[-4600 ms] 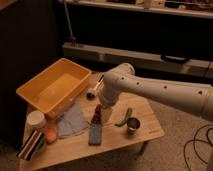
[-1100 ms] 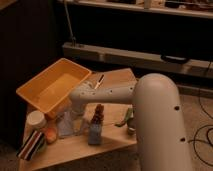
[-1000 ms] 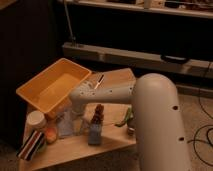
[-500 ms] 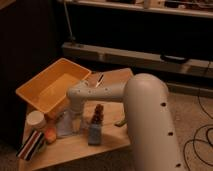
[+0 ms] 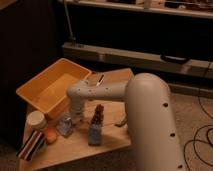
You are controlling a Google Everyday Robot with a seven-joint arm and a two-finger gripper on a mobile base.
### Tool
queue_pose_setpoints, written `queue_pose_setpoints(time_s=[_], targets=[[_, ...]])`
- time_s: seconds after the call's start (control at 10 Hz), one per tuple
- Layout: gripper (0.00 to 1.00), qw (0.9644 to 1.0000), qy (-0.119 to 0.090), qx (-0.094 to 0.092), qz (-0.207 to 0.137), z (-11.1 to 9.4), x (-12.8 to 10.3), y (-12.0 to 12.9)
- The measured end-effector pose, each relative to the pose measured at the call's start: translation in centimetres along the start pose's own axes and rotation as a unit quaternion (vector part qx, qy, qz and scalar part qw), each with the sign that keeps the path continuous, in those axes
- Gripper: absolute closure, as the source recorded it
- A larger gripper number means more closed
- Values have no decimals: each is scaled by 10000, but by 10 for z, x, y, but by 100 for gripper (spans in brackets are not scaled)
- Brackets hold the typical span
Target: Place towel in metal cup
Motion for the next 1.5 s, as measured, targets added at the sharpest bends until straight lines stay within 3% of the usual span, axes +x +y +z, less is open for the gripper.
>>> queue_pose_setpoints(time_s=[0.3,0.6,1.0,1.3,1.4,1.5], targets=[[100,10000,-9,16,36,-3,4,1],[100,9989,-40,386,245,-56,37,3],[100,9954,30,920,263,-169,63,19],[100,9902,143,1361,267,-251,80,35],[100,9867,182,1585,297,-292,92,46],[100,9848,180,1700,321,-315,101,54]])
